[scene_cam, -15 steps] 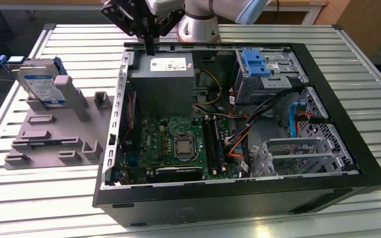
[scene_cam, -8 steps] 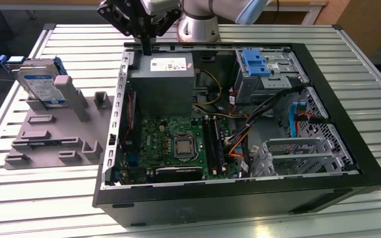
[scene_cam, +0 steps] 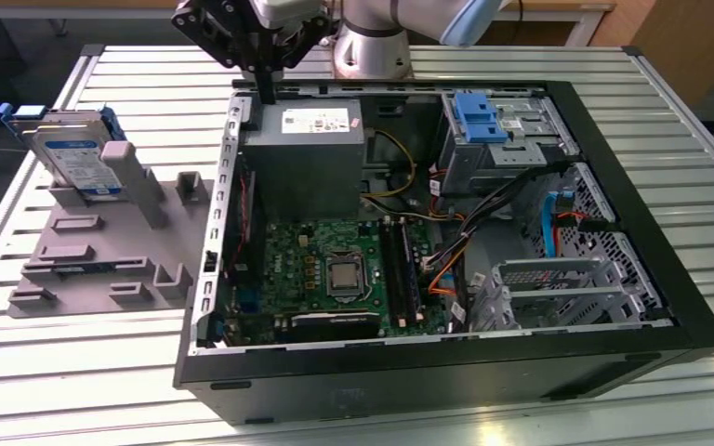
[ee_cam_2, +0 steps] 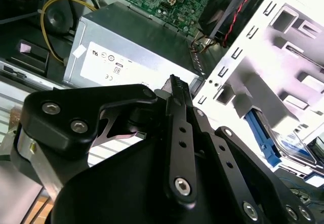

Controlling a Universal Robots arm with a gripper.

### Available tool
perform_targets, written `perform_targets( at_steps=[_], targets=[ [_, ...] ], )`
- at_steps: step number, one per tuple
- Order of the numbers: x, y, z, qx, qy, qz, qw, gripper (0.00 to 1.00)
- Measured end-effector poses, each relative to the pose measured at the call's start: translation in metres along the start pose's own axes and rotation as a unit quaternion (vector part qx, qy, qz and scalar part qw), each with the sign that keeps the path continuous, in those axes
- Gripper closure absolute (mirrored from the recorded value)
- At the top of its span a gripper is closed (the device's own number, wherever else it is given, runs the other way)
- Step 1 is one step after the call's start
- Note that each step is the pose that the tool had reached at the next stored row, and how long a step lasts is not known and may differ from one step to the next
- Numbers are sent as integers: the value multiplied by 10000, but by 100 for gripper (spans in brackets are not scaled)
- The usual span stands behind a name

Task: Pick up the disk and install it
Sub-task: 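Reach for the disk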

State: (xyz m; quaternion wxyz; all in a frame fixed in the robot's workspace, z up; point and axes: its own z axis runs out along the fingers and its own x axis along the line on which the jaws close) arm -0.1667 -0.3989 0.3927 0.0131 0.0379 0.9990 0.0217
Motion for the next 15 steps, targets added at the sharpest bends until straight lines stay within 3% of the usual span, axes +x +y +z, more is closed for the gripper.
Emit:
perform_targets(
  at_steps=[15],
  targets=[
    [52, -4, -2, 0, 0, 0, 10000, 89]
  ],
)
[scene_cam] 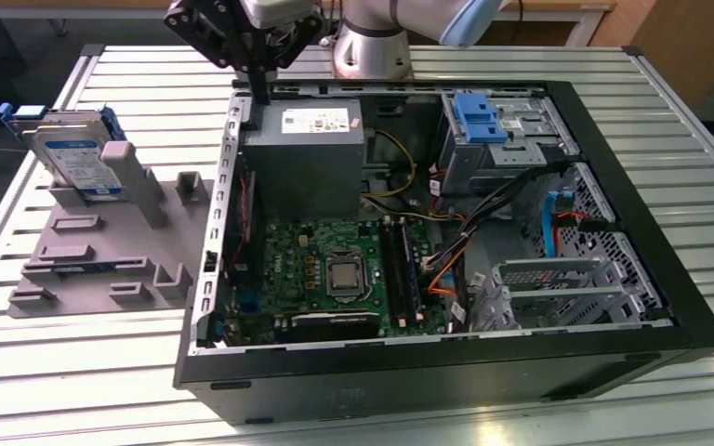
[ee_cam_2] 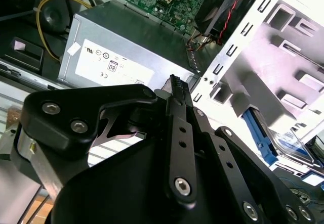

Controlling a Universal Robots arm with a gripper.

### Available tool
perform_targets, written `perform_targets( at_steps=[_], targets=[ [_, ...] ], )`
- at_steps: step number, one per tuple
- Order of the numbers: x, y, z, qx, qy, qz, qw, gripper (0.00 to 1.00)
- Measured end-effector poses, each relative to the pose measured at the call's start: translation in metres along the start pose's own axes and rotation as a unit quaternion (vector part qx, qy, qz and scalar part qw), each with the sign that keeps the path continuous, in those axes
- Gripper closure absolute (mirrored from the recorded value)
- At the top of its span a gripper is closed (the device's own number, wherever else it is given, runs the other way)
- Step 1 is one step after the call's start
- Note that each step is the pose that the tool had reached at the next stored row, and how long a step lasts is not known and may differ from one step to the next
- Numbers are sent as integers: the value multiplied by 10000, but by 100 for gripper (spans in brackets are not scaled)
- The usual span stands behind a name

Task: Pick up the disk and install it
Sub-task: 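Reach for the disk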

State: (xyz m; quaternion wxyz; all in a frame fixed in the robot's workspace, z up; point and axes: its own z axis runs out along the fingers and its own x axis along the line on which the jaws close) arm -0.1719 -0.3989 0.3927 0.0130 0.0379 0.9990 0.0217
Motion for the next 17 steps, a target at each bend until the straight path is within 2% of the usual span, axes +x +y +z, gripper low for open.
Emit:
perform_targets(
  at_steps=[17],
  targets=[
    [51, -4, -2, 0, 0, 0, 10000, 89]
  ],
)
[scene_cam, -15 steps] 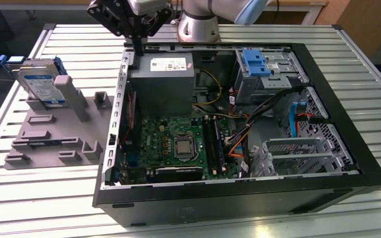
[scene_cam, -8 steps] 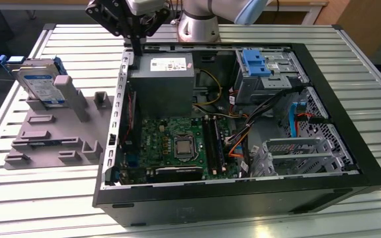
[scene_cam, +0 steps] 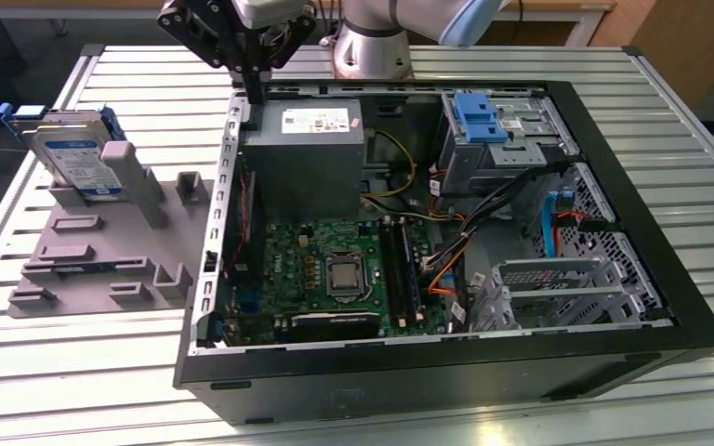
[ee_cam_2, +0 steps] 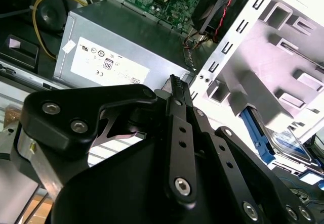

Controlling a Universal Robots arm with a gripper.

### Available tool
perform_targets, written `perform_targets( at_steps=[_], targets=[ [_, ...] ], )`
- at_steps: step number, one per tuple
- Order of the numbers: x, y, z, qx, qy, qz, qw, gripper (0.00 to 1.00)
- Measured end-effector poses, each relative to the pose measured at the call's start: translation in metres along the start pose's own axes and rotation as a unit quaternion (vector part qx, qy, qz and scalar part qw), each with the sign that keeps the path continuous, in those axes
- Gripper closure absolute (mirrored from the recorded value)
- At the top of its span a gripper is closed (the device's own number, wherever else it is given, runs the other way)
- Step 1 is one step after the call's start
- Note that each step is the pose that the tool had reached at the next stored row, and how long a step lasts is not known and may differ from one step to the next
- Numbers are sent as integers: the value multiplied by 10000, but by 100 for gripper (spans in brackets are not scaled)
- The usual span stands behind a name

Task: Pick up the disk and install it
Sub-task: 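Reach for the disk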

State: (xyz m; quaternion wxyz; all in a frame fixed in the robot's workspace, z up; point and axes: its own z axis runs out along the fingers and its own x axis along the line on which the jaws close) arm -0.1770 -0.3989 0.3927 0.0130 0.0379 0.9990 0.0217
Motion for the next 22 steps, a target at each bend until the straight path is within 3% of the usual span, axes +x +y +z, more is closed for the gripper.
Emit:
perform_targets(
  at_steps=[22],
  targets=[
    [68, -5, -1, 0, 0, 0, 10000, 89]
  ],
)
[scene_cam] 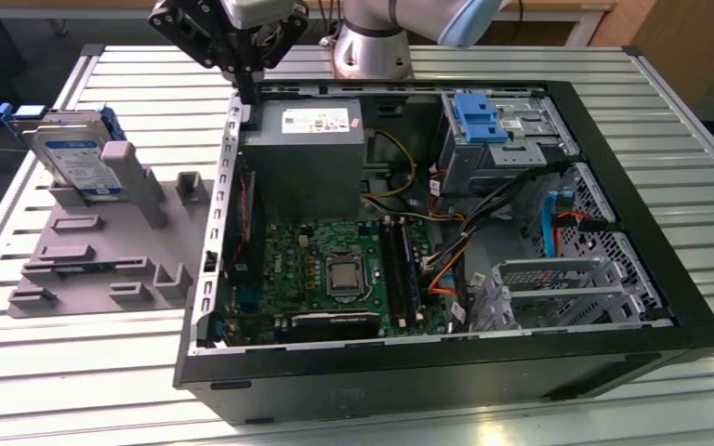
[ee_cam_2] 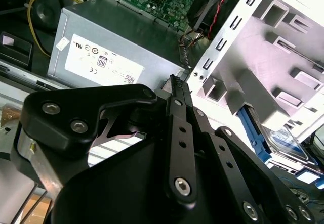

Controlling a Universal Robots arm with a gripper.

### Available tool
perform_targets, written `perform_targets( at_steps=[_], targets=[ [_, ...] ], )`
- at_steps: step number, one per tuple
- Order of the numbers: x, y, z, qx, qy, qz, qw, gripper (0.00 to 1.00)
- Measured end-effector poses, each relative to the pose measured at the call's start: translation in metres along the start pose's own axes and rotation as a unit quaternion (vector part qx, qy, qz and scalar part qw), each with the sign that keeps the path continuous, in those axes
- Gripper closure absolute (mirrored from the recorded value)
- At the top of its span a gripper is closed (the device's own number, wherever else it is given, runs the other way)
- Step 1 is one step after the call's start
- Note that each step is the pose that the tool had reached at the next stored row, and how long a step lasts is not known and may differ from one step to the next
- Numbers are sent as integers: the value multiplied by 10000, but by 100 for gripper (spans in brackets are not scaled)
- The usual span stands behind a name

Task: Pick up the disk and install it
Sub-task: 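Reach for the disk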

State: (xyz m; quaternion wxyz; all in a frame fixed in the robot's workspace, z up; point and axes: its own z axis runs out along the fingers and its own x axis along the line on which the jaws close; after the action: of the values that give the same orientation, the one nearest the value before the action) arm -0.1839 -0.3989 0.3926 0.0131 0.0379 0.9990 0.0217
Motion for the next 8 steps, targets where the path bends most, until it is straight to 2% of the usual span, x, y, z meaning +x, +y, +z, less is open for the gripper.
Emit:
perform_targets(
  at_steps=[8],
  targets=[
    [27, -2, 0, 0, 0, 0, 10000, 89]
  ],
)
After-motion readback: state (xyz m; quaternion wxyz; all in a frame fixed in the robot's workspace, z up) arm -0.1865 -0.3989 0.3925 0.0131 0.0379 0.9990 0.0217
